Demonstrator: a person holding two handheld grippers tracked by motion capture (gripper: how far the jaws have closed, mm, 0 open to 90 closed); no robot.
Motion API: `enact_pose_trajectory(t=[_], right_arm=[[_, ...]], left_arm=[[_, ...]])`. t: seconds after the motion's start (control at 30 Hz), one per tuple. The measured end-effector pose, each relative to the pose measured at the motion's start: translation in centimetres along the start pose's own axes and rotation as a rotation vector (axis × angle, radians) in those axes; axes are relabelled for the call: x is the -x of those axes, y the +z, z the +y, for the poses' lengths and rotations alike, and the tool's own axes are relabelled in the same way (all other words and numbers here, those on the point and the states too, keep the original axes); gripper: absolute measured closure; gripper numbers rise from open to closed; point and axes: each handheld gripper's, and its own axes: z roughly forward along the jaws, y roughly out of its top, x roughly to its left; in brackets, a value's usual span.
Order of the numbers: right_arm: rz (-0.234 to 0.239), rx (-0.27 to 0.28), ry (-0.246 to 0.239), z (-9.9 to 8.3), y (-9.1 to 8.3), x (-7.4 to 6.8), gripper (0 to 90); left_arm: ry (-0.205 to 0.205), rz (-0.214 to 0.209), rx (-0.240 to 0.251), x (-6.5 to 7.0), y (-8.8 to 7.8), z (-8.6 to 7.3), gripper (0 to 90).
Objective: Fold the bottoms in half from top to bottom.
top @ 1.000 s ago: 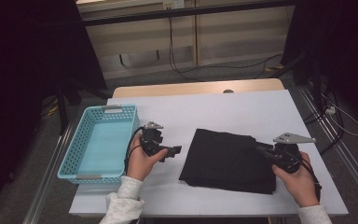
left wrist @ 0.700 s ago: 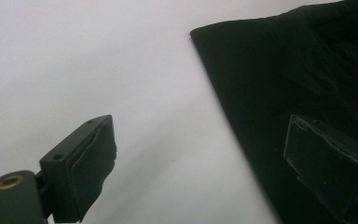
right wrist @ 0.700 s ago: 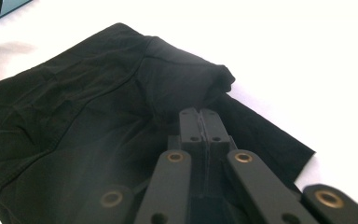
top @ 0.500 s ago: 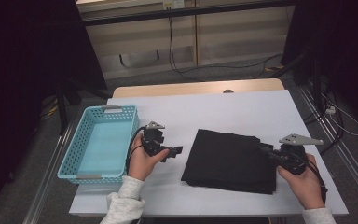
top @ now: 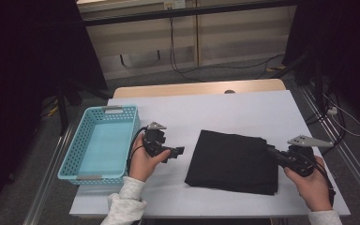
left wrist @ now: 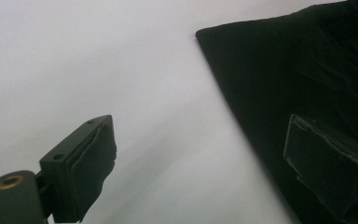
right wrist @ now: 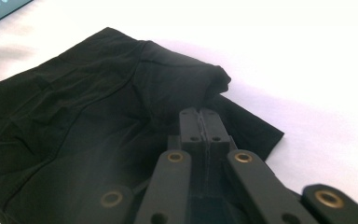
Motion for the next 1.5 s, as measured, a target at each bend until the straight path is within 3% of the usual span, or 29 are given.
enact_pose_trajectory(t=[0.5, 0.87, 1.07, 1.23, 1.5], right_arm=[[-0.019, 0.0, 0.008, -0.4, -0.8, 0.5, 90.0], [-0.062, -0.028, -0.013, -0.7, -1.2, 0.7, 89.8], [-0.117, -0.007, -0.011, -0.4, -1.1, 0.6, 64.4], [-0.142, -0.008, -0.039, -0.1, 0.1, 0.6, 49.0], [-0.14, -0.011, -0.094, 0.7, 2.3, 0.7, 31.6]], left_arm=[[0.005, -0.005, -0.002, 0.2, 0.0, 0.1, 9.1], [0.012, -0.003, -0.003, 0.5, 0.1, 0.1, 9.1], [0.015, -0.001, -0.014, 0.5, 0.2, -0.1, 9.1], [0.012, -0.003, -0.017, 0.5, 0.1, -0.3, 9.1], [0.015, 0.002, -0.021, 0.7, -0.2, -1.1, 9.1]])
